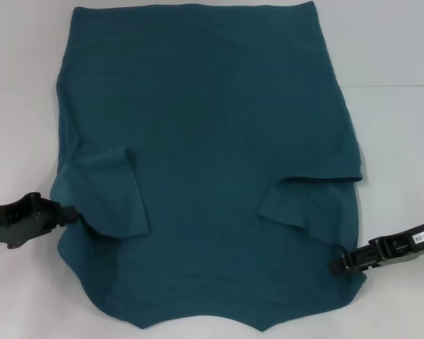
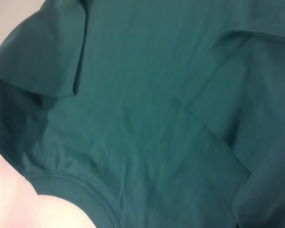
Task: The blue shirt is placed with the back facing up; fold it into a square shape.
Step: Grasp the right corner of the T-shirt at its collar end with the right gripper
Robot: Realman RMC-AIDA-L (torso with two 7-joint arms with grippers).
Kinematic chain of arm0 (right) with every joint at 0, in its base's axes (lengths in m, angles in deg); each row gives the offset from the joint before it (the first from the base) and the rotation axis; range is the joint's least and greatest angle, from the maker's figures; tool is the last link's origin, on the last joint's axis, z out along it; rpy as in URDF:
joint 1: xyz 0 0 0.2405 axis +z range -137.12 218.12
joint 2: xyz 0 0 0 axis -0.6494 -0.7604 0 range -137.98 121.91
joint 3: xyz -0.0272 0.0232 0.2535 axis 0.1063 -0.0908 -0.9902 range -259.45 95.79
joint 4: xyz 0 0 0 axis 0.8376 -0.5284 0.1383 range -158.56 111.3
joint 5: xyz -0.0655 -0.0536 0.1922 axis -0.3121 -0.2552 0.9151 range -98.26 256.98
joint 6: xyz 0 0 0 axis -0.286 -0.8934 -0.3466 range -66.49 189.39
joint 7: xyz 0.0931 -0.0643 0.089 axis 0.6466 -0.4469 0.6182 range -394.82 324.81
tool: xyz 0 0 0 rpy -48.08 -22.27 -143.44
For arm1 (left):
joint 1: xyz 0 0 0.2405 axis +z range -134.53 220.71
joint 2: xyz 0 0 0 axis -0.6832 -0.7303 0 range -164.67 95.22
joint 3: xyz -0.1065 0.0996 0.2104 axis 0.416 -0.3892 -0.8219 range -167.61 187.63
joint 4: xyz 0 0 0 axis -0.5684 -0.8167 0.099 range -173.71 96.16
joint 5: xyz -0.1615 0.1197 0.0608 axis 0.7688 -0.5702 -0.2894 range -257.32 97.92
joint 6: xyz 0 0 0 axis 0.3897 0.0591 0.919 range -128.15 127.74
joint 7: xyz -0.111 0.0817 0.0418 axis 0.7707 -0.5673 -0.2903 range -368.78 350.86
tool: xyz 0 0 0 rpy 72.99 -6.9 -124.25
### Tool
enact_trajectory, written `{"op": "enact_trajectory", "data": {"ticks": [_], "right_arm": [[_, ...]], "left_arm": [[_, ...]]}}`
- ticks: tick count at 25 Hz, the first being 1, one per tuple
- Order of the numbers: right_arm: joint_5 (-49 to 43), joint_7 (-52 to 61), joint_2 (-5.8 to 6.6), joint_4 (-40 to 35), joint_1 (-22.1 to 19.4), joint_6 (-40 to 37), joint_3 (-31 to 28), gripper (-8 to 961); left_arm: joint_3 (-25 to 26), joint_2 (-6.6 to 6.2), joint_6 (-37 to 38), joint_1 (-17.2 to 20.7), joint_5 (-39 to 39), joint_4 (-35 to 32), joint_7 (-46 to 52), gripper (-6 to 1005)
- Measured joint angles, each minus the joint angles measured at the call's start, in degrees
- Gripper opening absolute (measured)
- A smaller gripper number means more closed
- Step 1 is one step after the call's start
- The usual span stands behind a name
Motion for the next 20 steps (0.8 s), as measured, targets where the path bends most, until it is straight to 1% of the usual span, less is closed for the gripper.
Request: {"op": "enact_trajectory", "data": {"ticks": [8, 16, 20], "right_arm": [[-1.39, 2.21, 1.19, -0.57, -0.83, -0.34, -0.05, 731], [-3.14, 2.77, 1.48, -0.62, -0.99, -0.32, -0.1, 731], [-3.13, 2.69, 1.13, -0.62, -0.61, -0.21, -0.23, 730]], "left_arm": [[0.0, 0.0, -0.2, 0.12, 0.0, 0.0, 0.0, 33], [0.0, 0.0, -0.45, 0.04, 0.0, 0.23, 0.0, 33], [-0.01, -0.06, -0.71, -0.01, 0.0, 0.69, 0.0, 33]]}}
